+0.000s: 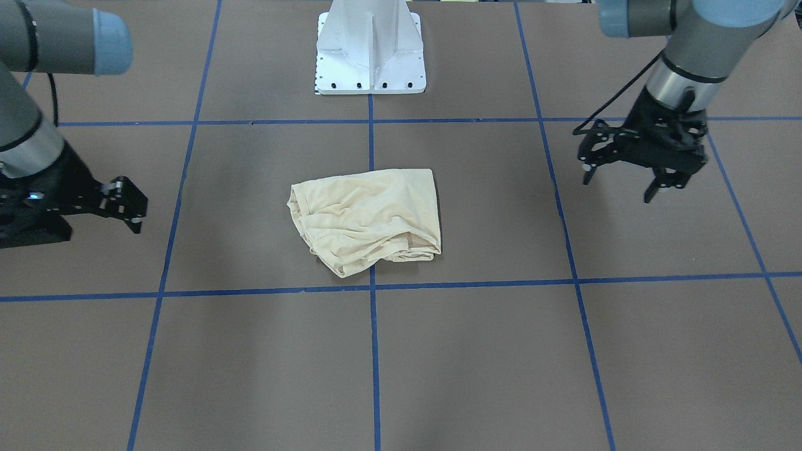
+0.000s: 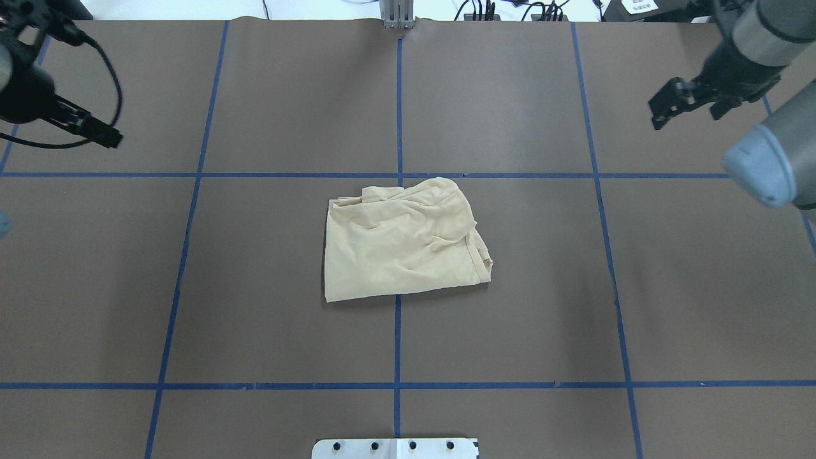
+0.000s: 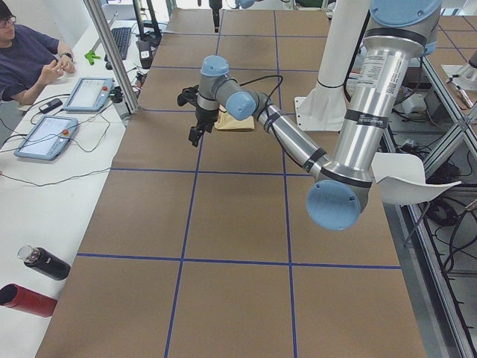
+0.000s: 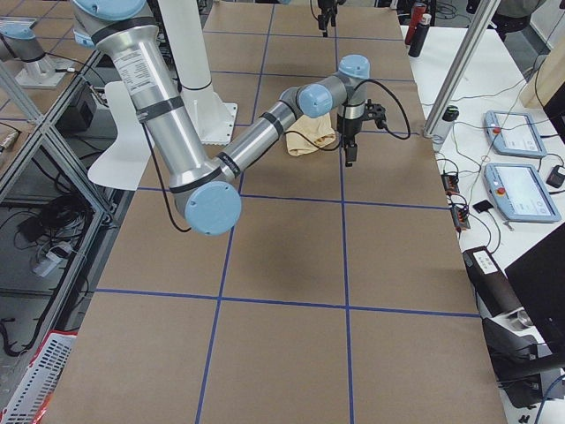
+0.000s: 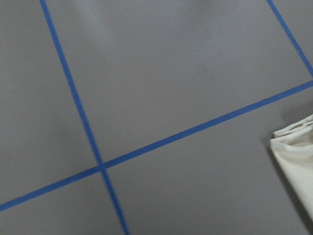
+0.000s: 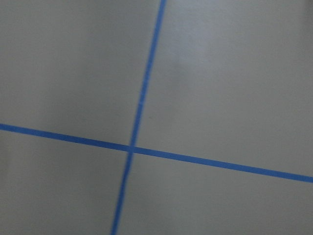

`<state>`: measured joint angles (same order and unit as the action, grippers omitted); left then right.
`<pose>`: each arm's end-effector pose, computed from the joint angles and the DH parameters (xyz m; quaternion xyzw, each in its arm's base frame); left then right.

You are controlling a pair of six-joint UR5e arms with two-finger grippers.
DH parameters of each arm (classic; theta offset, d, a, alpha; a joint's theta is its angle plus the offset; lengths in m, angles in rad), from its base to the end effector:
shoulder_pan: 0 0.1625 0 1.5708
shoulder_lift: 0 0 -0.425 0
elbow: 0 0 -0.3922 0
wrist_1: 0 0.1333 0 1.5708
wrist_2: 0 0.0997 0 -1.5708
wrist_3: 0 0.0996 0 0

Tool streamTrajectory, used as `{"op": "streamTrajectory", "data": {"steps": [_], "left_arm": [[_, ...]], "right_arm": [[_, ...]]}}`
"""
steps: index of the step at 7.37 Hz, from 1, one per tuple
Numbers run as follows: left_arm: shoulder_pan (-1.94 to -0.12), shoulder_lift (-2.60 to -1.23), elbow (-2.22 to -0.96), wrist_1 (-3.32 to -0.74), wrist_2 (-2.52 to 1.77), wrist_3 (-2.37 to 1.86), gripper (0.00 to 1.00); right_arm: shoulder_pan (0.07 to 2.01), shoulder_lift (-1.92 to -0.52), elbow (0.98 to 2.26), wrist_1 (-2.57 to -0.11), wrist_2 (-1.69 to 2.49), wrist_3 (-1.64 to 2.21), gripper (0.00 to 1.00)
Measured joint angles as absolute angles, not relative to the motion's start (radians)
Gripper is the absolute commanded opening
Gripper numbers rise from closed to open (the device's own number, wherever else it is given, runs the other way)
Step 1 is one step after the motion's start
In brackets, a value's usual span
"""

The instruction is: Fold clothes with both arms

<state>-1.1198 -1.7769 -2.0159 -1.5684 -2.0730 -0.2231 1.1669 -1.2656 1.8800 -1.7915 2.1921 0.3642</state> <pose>0.1547 -0.5152 0.3501 0.2135 0.3244 0.1831 0.9032 -0.1553 -0.5549 0.3783 0.0603 -0.3477 -0.0783 0.9324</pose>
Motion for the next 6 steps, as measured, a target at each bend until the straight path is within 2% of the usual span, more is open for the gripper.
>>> {"op": "streamTrajectory", "data": {"steps": [4,6], "left_arm": [[-1.436,-1.587,-1.93,-1.58,-2.204,0.123,1.0],[-1.49,-1.525,-1.88,-1.586,-2.219,0.133,1.0]], "right_arm": [[1.47,-1.646,1.883,-1.749,2.283,-0.097,1.0],[1.552,-1.769,1.883,-1.727,2.29,-0.142,1.0]]}}
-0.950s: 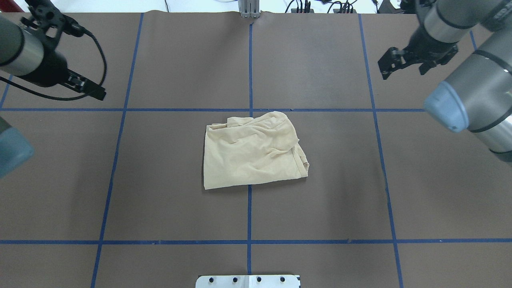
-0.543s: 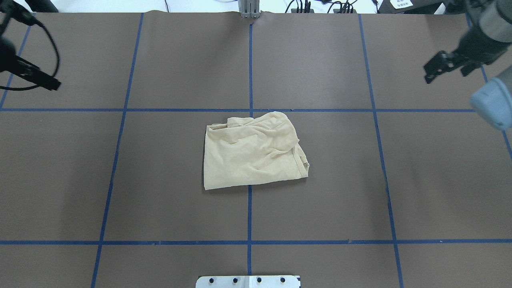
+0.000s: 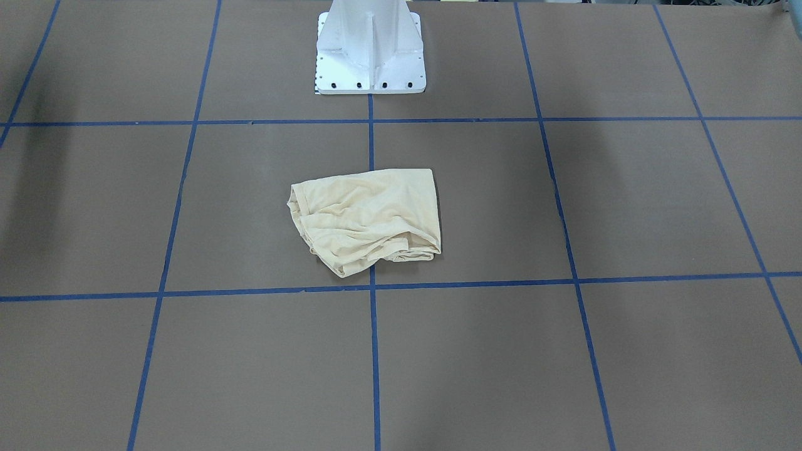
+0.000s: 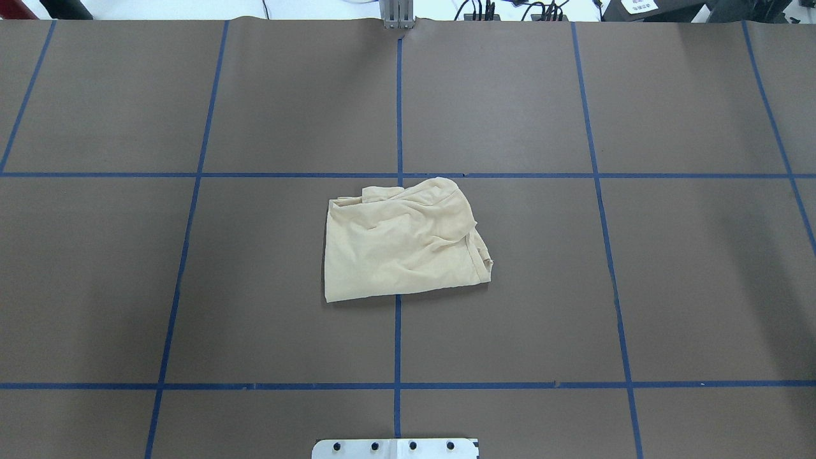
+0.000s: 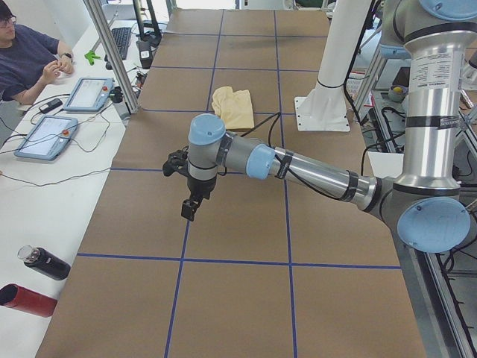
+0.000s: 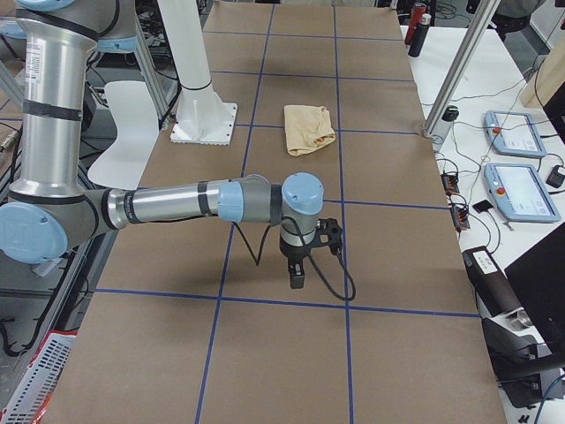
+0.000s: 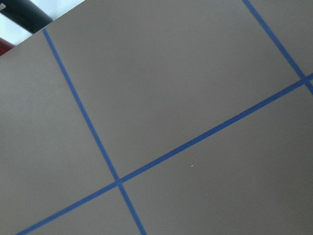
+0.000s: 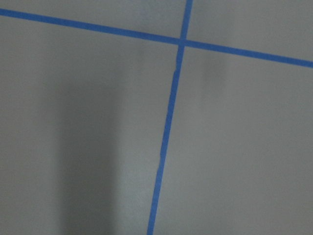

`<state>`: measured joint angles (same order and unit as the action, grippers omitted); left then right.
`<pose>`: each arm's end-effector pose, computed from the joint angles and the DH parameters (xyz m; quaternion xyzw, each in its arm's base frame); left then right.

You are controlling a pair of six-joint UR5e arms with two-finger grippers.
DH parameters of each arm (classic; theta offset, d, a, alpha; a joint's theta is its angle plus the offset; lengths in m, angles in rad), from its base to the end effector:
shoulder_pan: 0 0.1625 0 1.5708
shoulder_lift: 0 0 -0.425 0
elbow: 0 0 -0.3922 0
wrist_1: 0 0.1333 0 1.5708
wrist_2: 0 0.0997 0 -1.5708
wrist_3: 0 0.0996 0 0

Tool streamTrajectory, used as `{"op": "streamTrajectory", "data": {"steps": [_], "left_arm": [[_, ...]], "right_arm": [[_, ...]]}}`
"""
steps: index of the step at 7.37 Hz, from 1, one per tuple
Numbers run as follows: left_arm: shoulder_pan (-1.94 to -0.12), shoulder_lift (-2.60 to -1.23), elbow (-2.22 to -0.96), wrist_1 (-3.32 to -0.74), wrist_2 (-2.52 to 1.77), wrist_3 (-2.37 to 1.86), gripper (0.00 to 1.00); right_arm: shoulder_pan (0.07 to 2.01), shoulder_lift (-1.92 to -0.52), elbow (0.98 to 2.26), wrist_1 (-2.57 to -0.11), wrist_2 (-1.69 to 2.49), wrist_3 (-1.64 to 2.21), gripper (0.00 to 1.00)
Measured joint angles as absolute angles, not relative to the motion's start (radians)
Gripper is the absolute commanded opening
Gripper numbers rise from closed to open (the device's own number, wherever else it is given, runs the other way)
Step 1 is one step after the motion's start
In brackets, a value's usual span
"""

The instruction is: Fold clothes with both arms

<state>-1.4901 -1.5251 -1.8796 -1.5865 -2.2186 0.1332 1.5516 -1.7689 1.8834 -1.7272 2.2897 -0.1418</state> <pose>-0.0345 -0.4813 0.5340 0.1400 0.3116 0.1442 0.9287 0.0600 -0.4037 0.6134 0.0020 -0.3522 -0.0679 0.9334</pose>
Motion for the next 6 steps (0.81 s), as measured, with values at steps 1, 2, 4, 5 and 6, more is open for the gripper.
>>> {"op": "streamTrajectory", "data": {"steps": [1,2,4,5,6], "left_arm": [[-1.497,-1.507,-1.867,-1.585,-2.222,0.136,1.0],[-1.499,-1.488,-1.865,-1.585,-2.226,0.138,1.0],[-1.5,-1.466,-1.875,-1.579,-2.229,0.137,1.0],[-1.499,-1.47,-1.88,-1.573,-2.225,0.131,1.0],[-1.499,-1.469,-1.878,-1.569,-2.223,0.128,1.0]], "right_arm": [[1.562,-1.798,1.888,-1.724,2.29,-0.14,1.0],[1.566,-1.809,1.899,-1.722,2.29,-0.122,1.0],[1.566,-1.813,1.933,-1.661,2.283,-0.019,1.0],[1.563,-1.815,1.936,-1.608,2.278,0.027,1.0],[1.562,-1.816,1.932,-1.58,2.276,0.047,1.0]]}}
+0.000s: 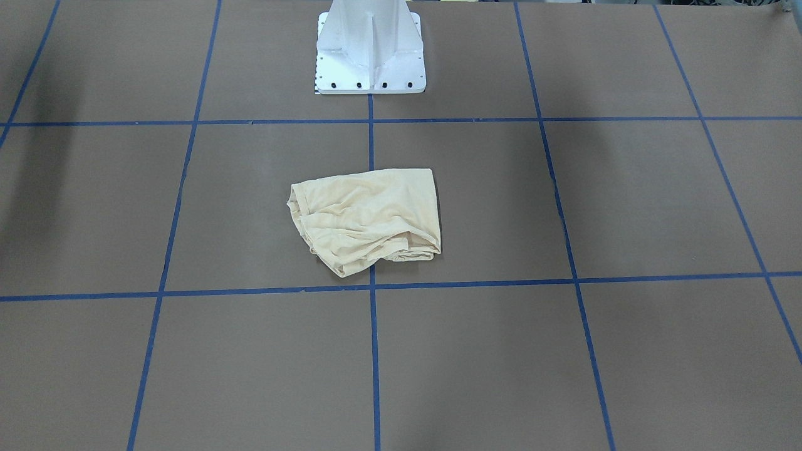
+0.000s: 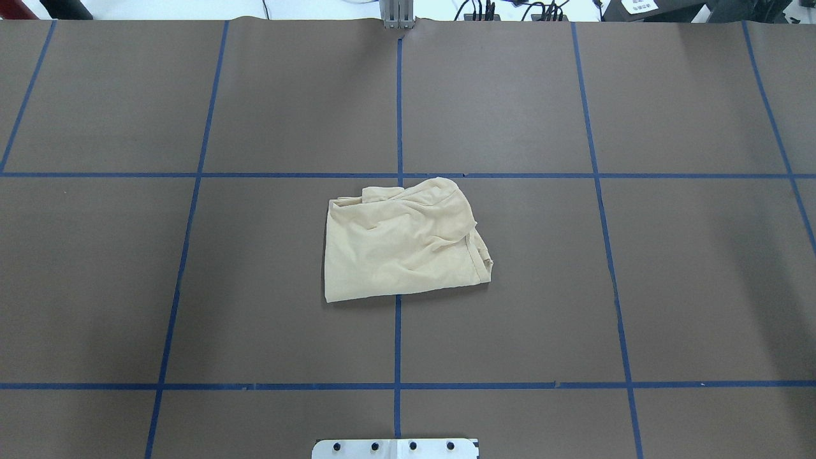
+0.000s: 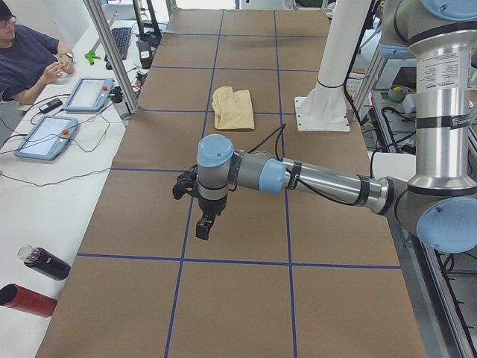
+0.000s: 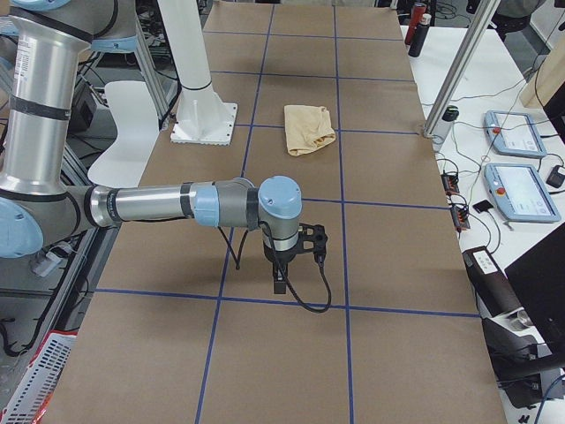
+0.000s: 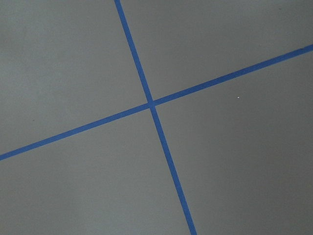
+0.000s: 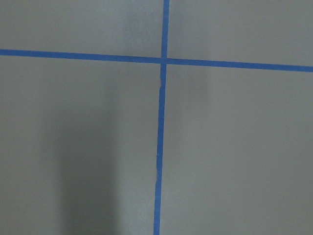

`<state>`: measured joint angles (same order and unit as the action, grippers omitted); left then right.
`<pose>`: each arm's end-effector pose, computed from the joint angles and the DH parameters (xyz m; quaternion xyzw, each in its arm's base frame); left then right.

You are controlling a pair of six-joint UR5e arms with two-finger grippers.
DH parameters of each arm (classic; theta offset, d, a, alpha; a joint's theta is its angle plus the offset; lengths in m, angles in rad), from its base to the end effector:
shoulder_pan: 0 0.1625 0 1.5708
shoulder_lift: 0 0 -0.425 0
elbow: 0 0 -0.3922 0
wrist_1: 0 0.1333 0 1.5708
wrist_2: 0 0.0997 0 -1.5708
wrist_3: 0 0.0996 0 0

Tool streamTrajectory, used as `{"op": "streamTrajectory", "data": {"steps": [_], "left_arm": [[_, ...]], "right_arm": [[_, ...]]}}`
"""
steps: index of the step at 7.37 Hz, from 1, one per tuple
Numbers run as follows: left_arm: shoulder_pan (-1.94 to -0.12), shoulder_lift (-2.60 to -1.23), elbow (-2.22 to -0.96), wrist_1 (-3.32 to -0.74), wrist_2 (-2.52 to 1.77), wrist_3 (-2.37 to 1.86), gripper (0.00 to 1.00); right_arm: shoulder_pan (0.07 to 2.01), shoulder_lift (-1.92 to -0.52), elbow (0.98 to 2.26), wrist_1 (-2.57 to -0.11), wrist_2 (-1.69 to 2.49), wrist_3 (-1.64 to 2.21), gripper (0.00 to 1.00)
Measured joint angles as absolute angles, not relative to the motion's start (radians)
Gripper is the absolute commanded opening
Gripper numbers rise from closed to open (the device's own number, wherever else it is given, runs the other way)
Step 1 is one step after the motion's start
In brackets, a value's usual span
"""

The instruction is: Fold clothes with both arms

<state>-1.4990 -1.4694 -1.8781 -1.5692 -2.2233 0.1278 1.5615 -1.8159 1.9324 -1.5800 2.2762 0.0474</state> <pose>-0.0400 -0.4586 0.5624 0.1055 0.3160 0.1264 0.9344 0.0651 -0.3943 0.5939 0.0405 -0.3462 -0.0007 0.9373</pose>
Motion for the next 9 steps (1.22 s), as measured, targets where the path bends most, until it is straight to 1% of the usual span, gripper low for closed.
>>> {"op": "streamTrajectory", "data": {"steps": [4,9], "left_arm": [[-1.503,-1.415,-1.866,-1.566,-2.349,0.096,1.0],[-1.512,-1.389,-1.866,-1.566,-2.362,0.094,1.0]], "right_arm": [[1.554,-1.818,1.913,-1.561,2.277,0.053,1.0],[1.551,-1.817,1.913,-1.559,2.284,0.055,1.0]]}}
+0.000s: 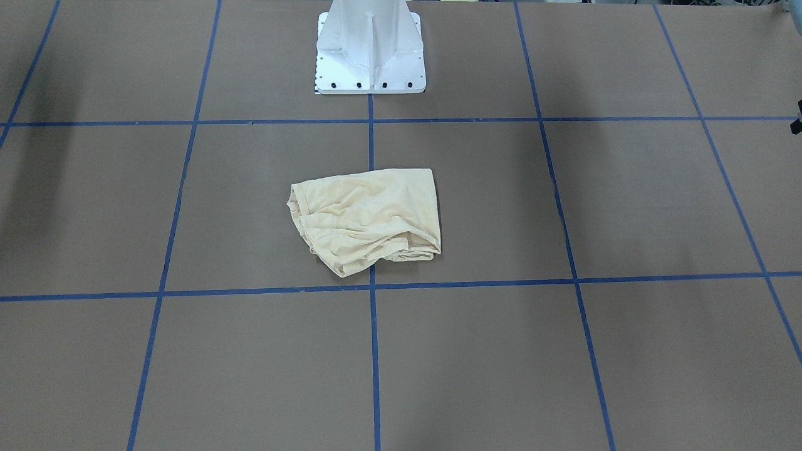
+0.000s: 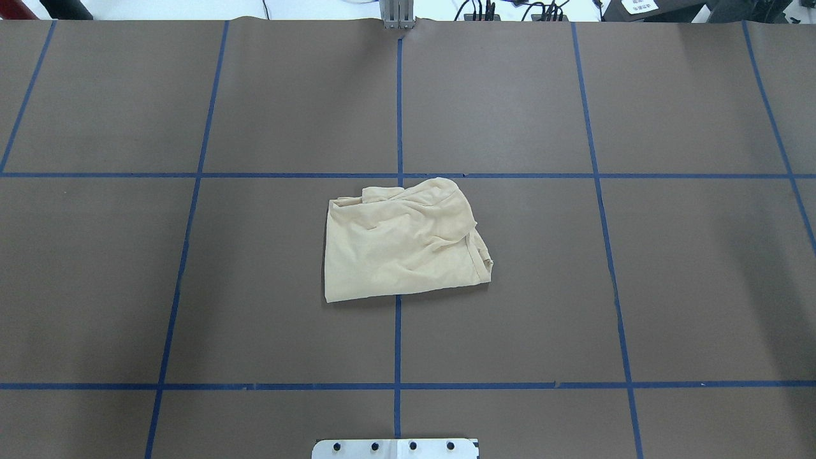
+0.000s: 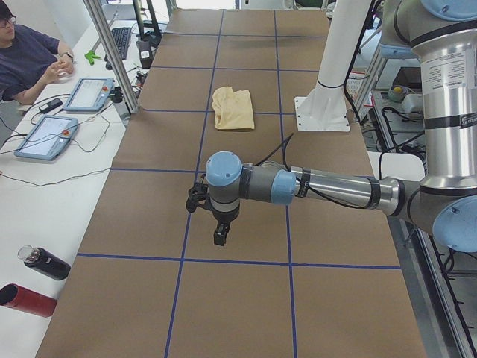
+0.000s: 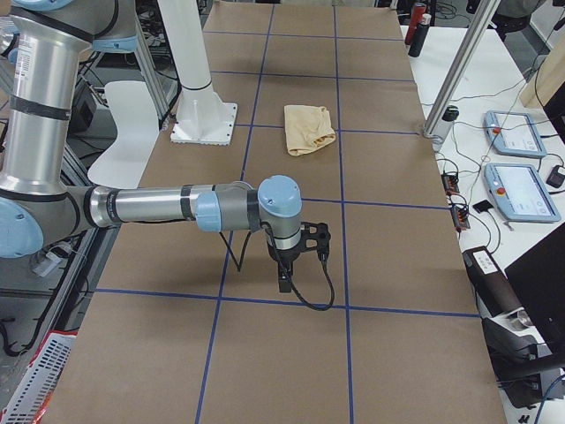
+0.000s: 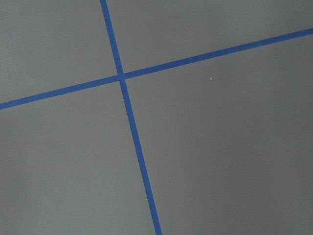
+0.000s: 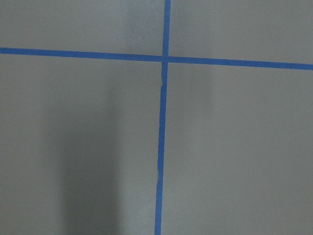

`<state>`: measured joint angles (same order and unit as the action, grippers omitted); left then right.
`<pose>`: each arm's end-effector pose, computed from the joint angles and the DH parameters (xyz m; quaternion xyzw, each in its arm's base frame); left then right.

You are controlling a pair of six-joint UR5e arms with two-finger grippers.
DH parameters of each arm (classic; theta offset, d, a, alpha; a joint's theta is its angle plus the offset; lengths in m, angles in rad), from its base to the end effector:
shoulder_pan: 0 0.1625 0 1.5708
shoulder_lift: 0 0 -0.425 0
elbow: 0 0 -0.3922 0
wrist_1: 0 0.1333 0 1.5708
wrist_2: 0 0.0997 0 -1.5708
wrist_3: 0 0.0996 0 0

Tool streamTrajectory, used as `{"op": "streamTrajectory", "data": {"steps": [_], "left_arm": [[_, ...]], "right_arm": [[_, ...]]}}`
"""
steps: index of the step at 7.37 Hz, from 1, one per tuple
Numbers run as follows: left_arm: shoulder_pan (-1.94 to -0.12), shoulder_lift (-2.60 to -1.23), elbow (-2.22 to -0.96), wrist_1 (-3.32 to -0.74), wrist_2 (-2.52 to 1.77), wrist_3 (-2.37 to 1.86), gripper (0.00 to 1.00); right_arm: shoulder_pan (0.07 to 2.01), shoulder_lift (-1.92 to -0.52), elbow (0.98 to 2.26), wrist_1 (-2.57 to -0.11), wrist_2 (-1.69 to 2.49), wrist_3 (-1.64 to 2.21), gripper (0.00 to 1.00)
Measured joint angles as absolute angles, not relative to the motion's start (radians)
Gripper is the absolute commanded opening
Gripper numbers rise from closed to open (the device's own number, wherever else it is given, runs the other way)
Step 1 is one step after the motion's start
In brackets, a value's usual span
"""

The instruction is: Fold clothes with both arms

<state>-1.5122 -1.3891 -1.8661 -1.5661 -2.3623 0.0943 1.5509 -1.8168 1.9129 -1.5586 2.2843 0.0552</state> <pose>-0.0378 -0.4225 0.5948 0.0571 0.3840 0.0913 0.9170 0.0603 -0.3954 0.6012 0.0376 -0.3504 -0.0024 0.9359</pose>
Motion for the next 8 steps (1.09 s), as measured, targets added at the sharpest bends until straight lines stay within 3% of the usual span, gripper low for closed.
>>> {"op": "streamTrajectory", "data": {"steps": [8], "left_arm": [[-1.611,-1.37,-1.869,-1.569,-2.25,0.101,1.0]], "right_arm": [[1.551,-1.817,1.916,-1.559,2.289,0.062,1.0]]}}
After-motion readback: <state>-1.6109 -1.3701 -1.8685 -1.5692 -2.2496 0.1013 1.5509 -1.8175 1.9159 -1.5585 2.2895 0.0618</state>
